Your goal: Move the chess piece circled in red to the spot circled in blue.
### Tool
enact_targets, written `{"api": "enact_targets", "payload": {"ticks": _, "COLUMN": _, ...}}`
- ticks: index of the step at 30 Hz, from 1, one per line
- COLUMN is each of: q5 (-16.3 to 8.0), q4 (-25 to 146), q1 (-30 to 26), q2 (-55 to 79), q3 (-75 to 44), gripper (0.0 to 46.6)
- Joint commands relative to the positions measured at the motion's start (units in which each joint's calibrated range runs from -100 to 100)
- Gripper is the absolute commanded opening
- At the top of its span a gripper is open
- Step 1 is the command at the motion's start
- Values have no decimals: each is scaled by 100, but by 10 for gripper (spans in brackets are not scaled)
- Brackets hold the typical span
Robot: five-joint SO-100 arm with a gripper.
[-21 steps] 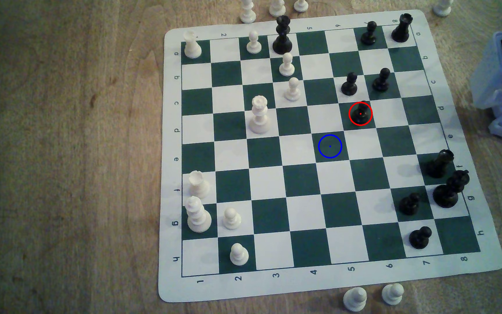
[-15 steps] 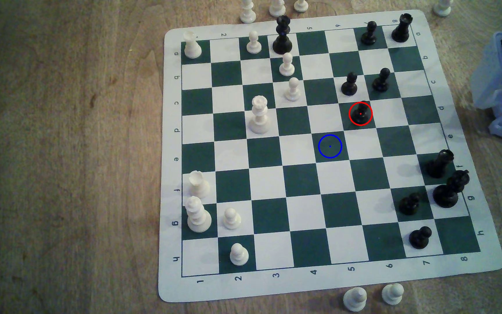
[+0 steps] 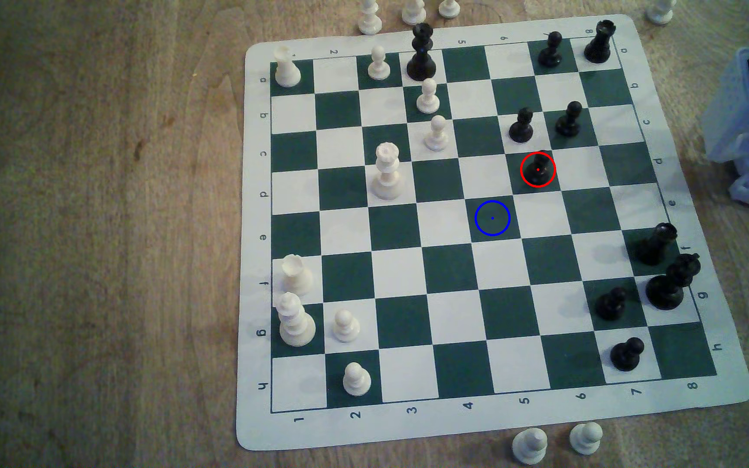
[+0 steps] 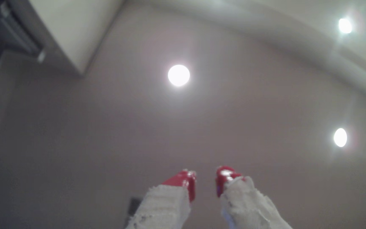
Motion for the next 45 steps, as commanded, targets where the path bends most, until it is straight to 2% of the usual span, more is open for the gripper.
{"api": "enact_targets", "payload": {"ticks": 1, "q5": 44, "q4": -7, "q1": -35, "q2": -11, "q3": 90, "gripper": 56}}
{"api": "enact_targets", "payload": {"ticks": 8, "q5": -98, "q4": 132, "q1": -176, "q2": -11, "q3": 90, "gripper": 60}}
{"api": "enact_targets", "payload": {"ticks": 12, "q5": -88, "q4": 1336, "q1": -215, "q2": -11, "q3": 90, "gripper": 46}}
{"api": "enact_targets", "payload": {"ticks": 15, "q5": -54, "q4": 2843, "q1": -207, "q2": -11, "q3": 90, "gripper": 42}}
{"api": "enact_targets", "payload": {"ticks": 17, "q5": -54, "q4": 3654, "q1": -254, "q2": -11, "q3": 90, "gripper": 15}}
{"api": "enact_targets", "payload": {"ticks": 18, "q5": -49, "q4": 4620, "q1": -137, "q2": -11, "q3": 90, "gripper": 2}}
{"api": "enact_targets", "payload": {"ticks": 22, "q5": -88, "q4": 6995, "q1": 105, "q2": -3, "q3": 90, "gripper": 2}}
{"api": "enact_targets", "payload": {"ticks": 25, "q5": -400, "q4": 8543, "q1": 231, "q2": -3, "q3": 90, "gripper": 2}}
{"api": "enact_targets", "payload": {"ticks": 27, "q5": -523, "q4": 8961, "q1": 231, "q2": -3, "q3": 90, "gripper": 2}}
{"api": "enact_targets", "payload": {"ticks": 30, "q5": -537, "q4": 9690, "q1": 121, "q2": -3, "q3": 54, "gripper": 2}}
{"api": "enact_targets", "payload": {"ticks": 32, "q5": -547, "q4": 10828, "q1": -28, "q2": 6, "q3": -426, "gripper": 7}}
{"api": "enact_targets", "payload": {"ticks": 35, "q5": -786, "q4": 13105, "q1": -325, "q2": 328, "q3": -1995, "gripper": 19}}
{"api": "enact_targets", "payload": {"ticks": 38, "q5": -987, "q4": 14260, "q1": -489, "q2": 812, "q3": -3001, "gripper": 39}}
{"api": "enact_targets", "payload": {"ticks": 41, "q5": -1143, "q4": 15464, "q1": -669, "q2": 1517, "q3": -4026, "gripper": 17}}
{"api": "enact_targets", "payload": {"ticks": 45, "q5": -1221, "q4": 17143, "q1": -1107, "q2": 2281, "q3": -5295, "gripper": 15}}
